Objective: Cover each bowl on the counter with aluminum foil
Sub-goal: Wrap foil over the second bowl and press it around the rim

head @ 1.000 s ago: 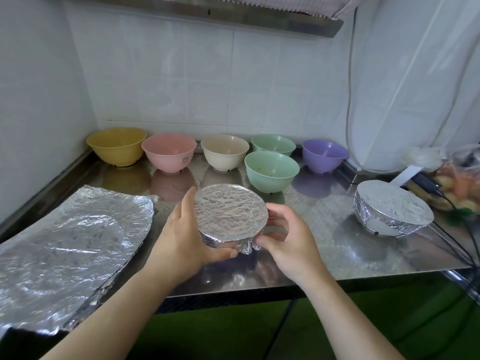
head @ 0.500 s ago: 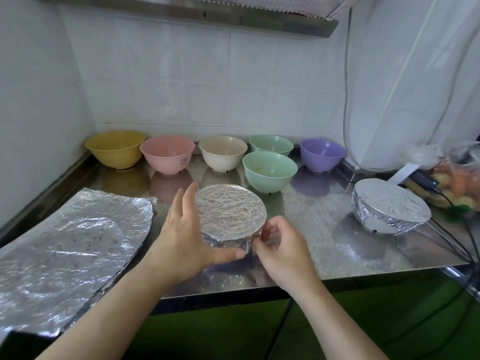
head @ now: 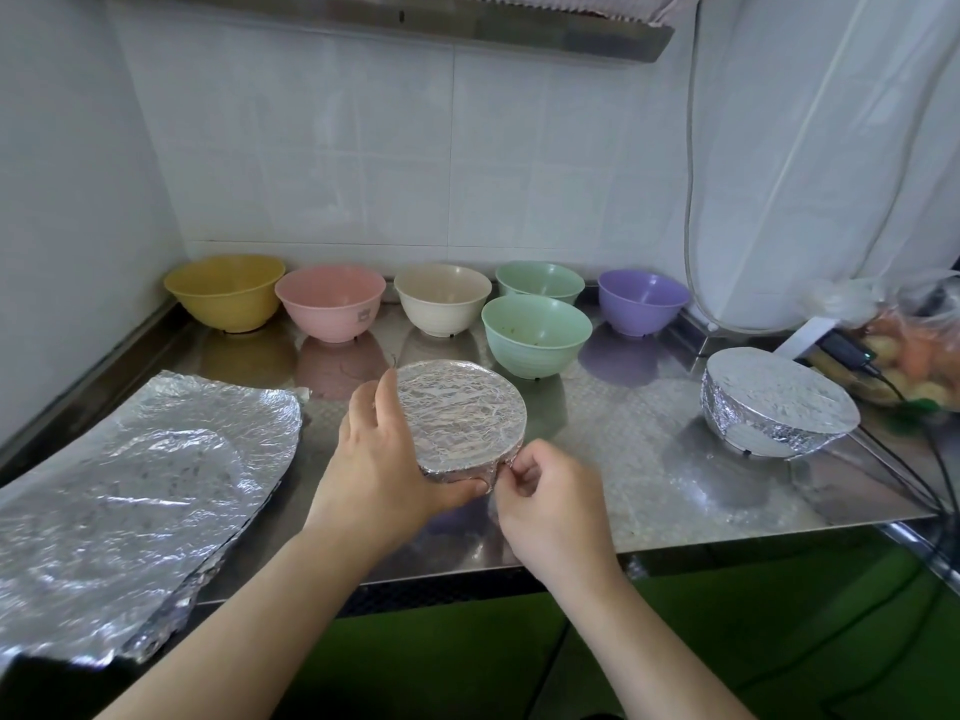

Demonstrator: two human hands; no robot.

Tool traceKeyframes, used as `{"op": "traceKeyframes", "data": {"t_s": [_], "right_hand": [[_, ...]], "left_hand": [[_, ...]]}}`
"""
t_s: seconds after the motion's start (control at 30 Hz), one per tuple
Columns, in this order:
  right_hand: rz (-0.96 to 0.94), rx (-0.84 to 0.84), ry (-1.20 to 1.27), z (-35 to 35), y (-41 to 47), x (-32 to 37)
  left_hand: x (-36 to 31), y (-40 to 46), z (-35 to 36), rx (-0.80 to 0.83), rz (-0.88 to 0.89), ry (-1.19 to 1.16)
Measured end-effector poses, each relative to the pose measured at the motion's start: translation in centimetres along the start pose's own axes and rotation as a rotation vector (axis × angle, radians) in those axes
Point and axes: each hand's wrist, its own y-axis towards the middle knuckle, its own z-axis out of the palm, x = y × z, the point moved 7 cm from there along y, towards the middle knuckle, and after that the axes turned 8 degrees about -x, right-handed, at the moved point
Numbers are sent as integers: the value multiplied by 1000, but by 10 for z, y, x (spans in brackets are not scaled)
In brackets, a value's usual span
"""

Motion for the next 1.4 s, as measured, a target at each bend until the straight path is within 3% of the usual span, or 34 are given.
{"op": "traceKeyframes", "data": {"t_s": [0.27, 0.53, 0.97, 1.07, 1.17, 1.33, 1.4], "right_hand": [[-155, 95, -288, 2, -13, 28], [-223, 133, -418, -2, -15, 46], [-354, 84, -418, 7, -13, 40], [-379, 152, -431, 10, -11, 40], [-311, 245, -345, 4, -3, 27], [-20, -82, 149, -29, 27, 3], [158, -44, 352, -17, 43, -7]], "left_hand": [[1, 1, 2, -20, 10, 2], [4, 1, 4, -42, 21, -21], [6, 3, 2, -32, 56, -47], [8, 2, 2, -36, 56, -79], [14, 4, 2, -13, 31, -135], [25, 6, 3, 39, -21, -229], [28, 7, 4, 54, -52, -286]]}}
